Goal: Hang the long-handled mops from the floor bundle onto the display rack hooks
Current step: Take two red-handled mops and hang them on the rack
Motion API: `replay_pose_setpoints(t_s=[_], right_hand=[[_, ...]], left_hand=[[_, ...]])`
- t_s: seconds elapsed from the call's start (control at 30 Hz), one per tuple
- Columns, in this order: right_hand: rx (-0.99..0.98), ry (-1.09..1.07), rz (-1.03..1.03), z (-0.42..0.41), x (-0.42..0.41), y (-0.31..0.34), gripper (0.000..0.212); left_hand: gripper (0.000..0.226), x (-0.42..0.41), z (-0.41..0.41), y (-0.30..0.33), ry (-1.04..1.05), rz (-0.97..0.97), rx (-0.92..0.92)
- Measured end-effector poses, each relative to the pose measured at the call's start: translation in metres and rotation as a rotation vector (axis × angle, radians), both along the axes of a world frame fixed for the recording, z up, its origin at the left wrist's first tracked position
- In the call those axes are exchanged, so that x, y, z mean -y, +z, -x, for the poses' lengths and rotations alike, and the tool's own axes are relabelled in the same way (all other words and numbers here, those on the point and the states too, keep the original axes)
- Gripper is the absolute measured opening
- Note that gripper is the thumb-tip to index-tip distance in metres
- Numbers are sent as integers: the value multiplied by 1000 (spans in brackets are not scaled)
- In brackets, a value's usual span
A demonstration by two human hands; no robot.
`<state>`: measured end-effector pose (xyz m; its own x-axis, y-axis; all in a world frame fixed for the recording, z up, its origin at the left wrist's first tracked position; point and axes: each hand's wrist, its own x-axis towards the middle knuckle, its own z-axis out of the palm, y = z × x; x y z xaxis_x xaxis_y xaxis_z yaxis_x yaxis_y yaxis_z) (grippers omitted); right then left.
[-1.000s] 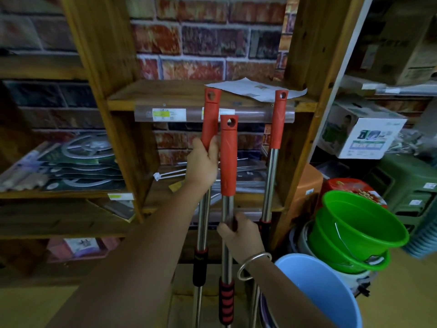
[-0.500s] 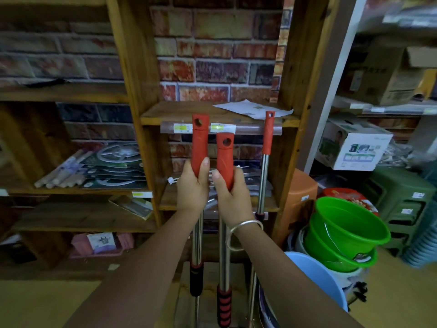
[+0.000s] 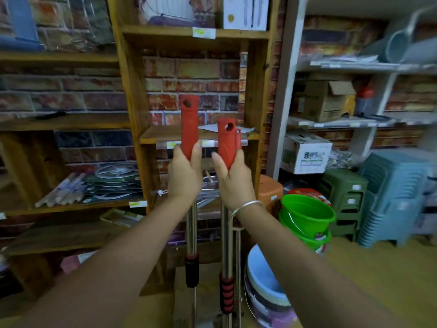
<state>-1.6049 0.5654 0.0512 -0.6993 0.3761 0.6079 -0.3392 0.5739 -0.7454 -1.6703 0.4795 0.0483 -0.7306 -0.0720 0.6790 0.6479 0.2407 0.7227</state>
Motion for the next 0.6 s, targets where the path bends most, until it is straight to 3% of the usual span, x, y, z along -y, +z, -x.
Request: replay_pose_setpoints(t_s=[0.13, 0.27, 0.6], right_hand=[[-63, -107, 17, -62, 15, 32, 32], [-123, -242, 42, -132, 14, 53, 37], [-194, -629, 2, -328, 10, 121, 39]], left_hand=[[32, 4, -68, 33, -133, 55, -63], [48, 6, -127, 62, -283, 33, -118], [50, -30, -297, 125, -589, 53, -217]])
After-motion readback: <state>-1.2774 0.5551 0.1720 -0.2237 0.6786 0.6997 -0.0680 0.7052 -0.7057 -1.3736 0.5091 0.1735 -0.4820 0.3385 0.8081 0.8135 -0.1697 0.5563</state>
